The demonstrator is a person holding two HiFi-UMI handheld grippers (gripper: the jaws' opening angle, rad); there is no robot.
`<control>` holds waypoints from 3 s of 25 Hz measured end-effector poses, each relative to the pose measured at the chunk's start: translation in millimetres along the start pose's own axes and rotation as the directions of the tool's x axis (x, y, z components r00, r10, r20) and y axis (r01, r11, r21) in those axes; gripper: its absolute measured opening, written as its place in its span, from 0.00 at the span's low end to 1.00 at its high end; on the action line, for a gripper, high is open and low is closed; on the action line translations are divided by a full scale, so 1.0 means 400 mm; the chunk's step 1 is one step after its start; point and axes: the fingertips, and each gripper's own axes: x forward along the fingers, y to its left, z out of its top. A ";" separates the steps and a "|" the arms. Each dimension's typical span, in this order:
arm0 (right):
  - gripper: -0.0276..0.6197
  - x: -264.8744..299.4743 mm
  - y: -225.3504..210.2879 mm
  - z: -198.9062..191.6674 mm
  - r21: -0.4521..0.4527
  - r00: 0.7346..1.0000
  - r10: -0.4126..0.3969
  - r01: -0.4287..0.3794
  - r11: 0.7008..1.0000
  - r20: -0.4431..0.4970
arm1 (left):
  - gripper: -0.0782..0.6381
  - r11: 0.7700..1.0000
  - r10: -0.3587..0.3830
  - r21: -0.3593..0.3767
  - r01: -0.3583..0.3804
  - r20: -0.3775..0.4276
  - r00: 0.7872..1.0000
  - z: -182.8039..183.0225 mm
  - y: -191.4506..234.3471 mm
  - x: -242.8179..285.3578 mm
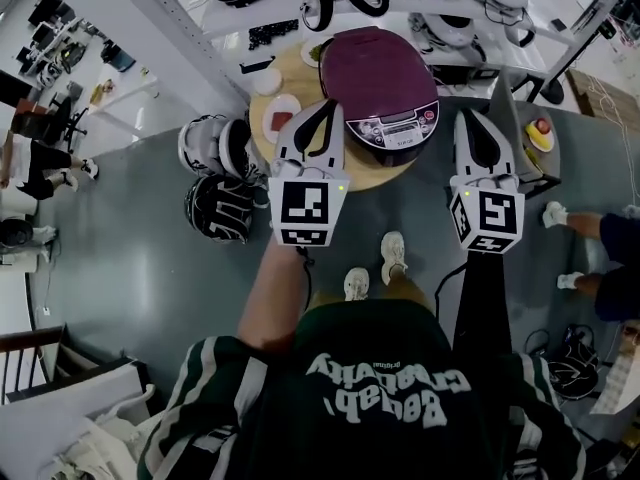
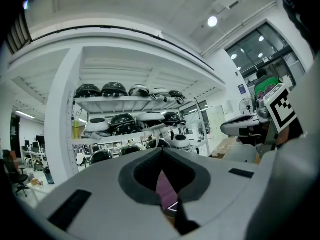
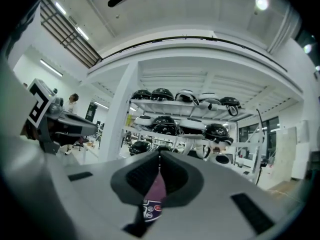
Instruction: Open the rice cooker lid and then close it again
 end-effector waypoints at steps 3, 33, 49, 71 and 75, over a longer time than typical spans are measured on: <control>0.06 0.045 -0.026 -0.002 -0.001 1.000 0.029 -0.029 1.000 0.008 | 0.11 1.000 0.025 -0.002 -0.025 -0.004 1.000 0.008 0.003 0.040; 0.16 0.338 -0.022 -0.120 0.126 0.851 0.524 -0.516 0.848 -0.044 | 0.11 0.977 0.212 -0.004 -0.212 -0.031 0.977 -0.027 0.016 0.278; 0.26 0.272 0.188 -0.364 0.133 0.607 0.696 -0.710 0.692 -0.384 | 0.11 0.989 0.143 -0.038 -0.144 -0.037 0.989 -0.076 0.020 0.276; 0.31 0.237 0.223 -0.428 0.104 0.638 0.619 -0.653 0.750 -0.458 | 0.11 0.993 0.112 -0.042 -0.114 -0.037 0.993 -0.069 0.037 0.251; 0.33 0.236 0.230 -0.429 0.091 0.637 0.612 -0.655 0.751 -0.468 | 0.11 0.993 0.114 -0.040 -0.115 -0.033 0.993 -0.066 0.048 0.243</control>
